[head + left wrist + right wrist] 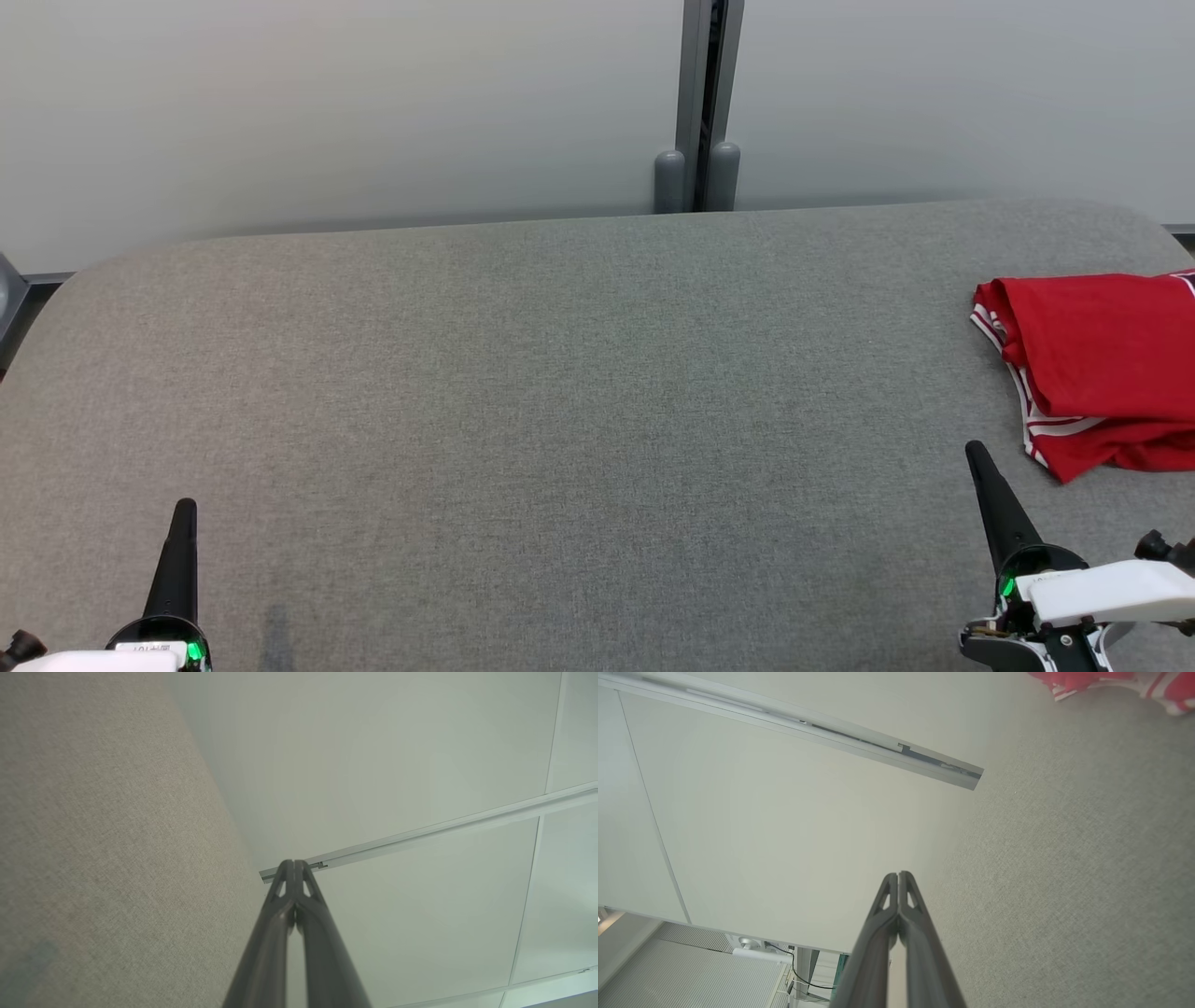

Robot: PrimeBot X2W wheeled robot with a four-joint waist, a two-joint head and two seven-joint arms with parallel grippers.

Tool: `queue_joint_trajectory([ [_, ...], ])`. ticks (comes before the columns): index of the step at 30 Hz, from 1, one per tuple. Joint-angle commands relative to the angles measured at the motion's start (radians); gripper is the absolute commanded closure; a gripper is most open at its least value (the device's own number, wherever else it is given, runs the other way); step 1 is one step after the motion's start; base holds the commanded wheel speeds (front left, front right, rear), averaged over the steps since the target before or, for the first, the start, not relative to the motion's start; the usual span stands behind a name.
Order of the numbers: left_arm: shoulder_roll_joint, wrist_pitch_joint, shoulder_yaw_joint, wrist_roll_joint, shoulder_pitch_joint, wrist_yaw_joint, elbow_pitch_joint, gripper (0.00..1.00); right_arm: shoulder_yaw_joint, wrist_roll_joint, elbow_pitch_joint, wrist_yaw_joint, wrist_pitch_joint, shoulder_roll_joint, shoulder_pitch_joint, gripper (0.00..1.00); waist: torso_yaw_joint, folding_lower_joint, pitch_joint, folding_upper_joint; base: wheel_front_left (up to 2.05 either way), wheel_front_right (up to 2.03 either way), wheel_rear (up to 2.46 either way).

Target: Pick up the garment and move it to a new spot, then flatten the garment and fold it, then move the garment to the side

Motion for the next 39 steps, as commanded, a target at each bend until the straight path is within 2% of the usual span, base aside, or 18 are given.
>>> queue_joint_trajectory([
  [1,0.001,0.004,0.009,-0.017,-0.017,-0.007,-0.008,1.00,0.002,0.021,0.002,0.001,0.005,-0.005,-0.012,1.00,0.000,-0.0001,-0.001,-0.0001,0.00,0.00,0.00],
  [35,-0.018,0.068,0.054,-0.241,-0.024,-0.025,-0.014,1.00,0.015,0.251,0.053,0.001,0.030,0.009,-0.044,1.00,0.010,-0.0001,-0.019,-0.0001,0.00,0.00,0.00],
  [39,-0.018,0.066,0.053,-0.236,-0.023,-0.025,-0.013,1.00,0.014,0.245,0.051,0.001,0.029,0.009,-0.043,1.00,0.010,-0.0001,-0.019,-0.0001,0.00,0.00,0.00],
])
